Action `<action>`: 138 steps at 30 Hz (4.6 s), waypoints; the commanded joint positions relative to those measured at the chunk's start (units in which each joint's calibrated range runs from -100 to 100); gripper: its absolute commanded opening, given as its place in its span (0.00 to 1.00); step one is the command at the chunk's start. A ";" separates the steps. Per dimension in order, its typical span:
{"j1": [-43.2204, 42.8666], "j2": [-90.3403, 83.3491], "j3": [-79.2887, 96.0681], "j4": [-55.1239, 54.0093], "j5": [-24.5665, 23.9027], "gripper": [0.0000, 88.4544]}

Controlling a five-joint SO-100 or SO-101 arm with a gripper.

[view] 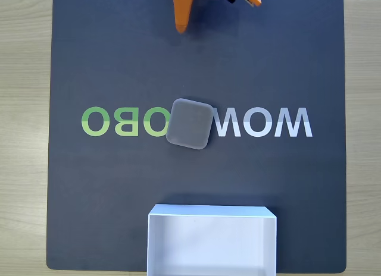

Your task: Grab the usb to bin

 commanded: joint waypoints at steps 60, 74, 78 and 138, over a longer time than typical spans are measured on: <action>0.86 -0.18 -0.27 0.70 0.25 0.03; 0.52 25.68 -7.86 -14.66 0.56 0.04; 0.27 40.94 -17.97 -19.81 0.30 0.04; -4.53 133.52 -108.13 20.09 -12.95 0.60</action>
